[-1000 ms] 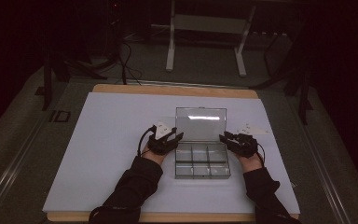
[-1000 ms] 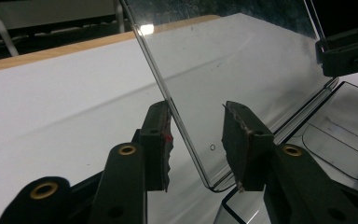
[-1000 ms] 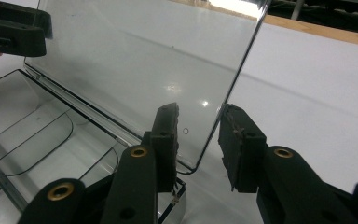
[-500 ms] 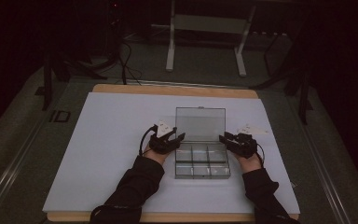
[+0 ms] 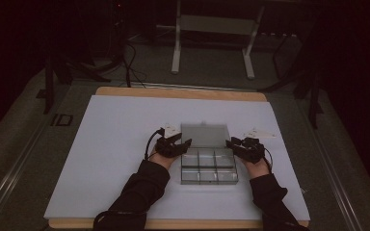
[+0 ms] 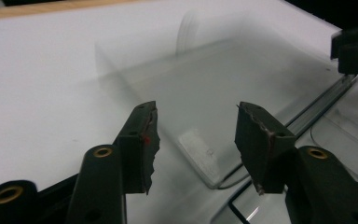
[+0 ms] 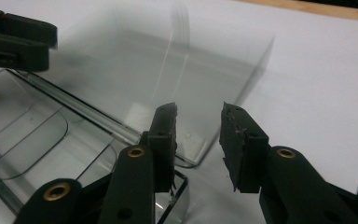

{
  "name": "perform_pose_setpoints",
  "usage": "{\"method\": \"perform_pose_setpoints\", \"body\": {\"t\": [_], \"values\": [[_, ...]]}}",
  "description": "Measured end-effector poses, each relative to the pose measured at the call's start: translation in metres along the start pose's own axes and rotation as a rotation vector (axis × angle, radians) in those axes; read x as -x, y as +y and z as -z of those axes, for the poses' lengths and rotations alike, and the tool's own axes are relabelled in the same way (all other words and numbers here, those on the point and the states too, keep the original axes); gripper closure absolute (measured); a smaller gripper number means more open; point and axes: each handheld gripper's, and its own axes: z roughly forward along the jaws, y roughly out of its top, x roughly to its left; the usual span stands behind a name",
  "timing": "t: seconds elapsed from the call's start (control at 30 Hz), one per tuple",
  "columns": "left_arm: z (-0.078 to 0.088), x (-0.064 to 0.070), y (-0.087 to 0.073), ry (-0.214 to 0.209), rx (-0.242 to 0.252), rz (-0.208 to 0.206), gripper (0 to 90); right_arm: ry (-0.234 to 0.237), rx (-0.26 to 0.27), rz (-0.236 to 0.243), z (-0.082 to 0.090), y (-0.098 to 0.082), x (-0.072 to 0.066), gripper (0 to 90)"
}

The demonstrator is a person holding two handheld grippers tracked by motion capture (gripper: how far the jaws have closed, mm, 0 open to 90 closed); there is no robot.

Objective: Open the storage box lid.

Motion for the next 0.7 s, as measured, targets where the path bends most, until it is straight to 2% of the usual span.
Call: {"method": "perform_pose_setpoints", "body": {"t": [0.13,0.2,0.27,0.47,0.53,0.63,0.7], "values": [[-0.002,0.004,0.001,-0.002,-0.004,-0.017,51.7,0.002,-0.001,0.000,-0.001,0.001,-0.001,65.3],[-0.002,0.002,0.001,0.005,-0.001,-0.008,49.4,0.005,-0.004,-0.004,-0.001,0.001,-0.001,64.7],[-0.001,0.000,0.000,-0.010,0.009,0.003,49.3,0.005,-0.007,-0.003,-0.001,0.001,0.000,63.3],[0.005,-0.001,0.003,-0.043,0.031,0.001,42.1,0.014,-0.020,0.015,0.000,0.005,0.001,53.1],[0.006,0.000,0.004,-0.065,0.028,-0.006,39.0,0.023,-0.024,0.022,0.001,0.007,0.002,46.3],[0.007,0.001,0.006,-0.101,0.018,-0.014,27.2,0.034,-0.020,0.030,0.005,0.011,0.002,35.8],[0.007,0.003,0.007,-0.109,0.007,-0.024,24.3,0.044,-0.019,0.030,0.005,0.012,0.003,32.5]]}}
